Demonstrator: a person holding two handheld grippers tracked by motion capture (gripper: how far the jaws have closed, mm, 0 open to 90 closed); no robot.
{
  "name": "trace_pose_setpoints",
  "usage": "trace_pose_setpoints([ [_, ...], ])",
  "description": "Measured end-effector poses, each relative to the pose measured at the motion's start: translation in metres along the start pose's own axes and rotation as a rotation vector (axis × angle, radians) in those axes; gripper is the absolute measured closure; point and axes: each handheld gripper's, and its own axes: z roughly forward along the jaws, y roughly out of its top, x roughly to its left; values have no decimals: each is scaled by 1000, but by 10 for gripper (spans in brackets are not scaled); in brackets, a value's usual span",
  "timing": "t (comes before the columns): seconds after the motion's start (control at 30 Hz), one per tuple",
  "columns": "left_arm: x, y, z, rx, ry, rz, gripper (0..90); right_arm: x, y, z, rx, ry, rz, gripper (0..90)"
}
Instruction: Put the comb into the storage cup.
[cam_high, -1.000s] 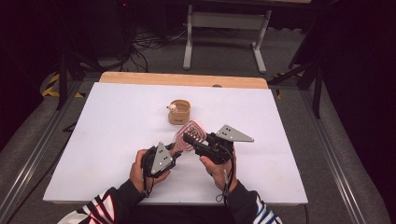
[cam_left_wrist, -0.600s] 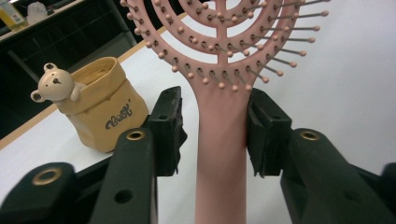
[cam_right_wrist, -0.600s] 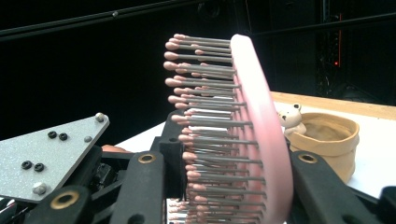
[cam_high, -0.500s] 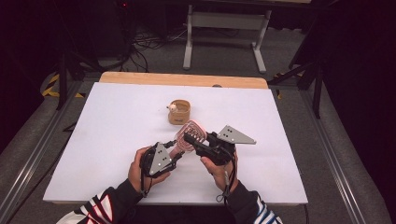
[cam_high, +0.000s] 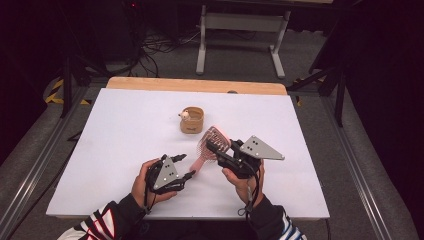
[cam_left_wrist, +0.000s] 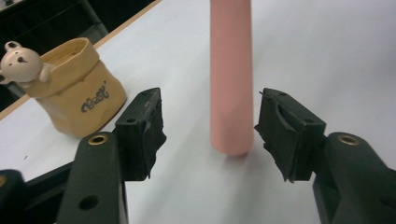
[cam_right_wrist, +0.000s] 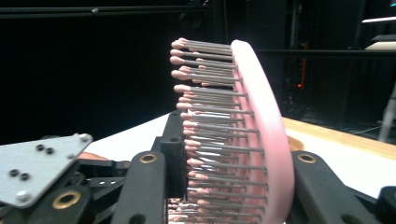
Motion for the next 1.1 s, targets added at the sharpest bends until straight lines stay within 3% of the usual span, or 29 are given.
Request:
trace_pose_setpoints([
  [0.17,2,0,-4,-9,-44,2,381,-7,2,-6,-8,-25,9,637],
  [0.23,5,-1,-7,-16,-69,5,354,-15,3,-10,-16,-39,38,637],
  [0.4,9,-5,-13,-13,-74,7,310,-20,6,-15,-31,-64,24,637],
  [0.5,14,-7,-17,10,-64,21,273,-24,9,-20,-44,-83,8,638],
  [0.67,23,-13,-29,-5,-60,-4,243,-28,13,-24,-73,-110,-1,638],
  [1.1,49,-32,-71,-45,36,-85,161,-29,24,-33,-118,-135,-35,638],
])
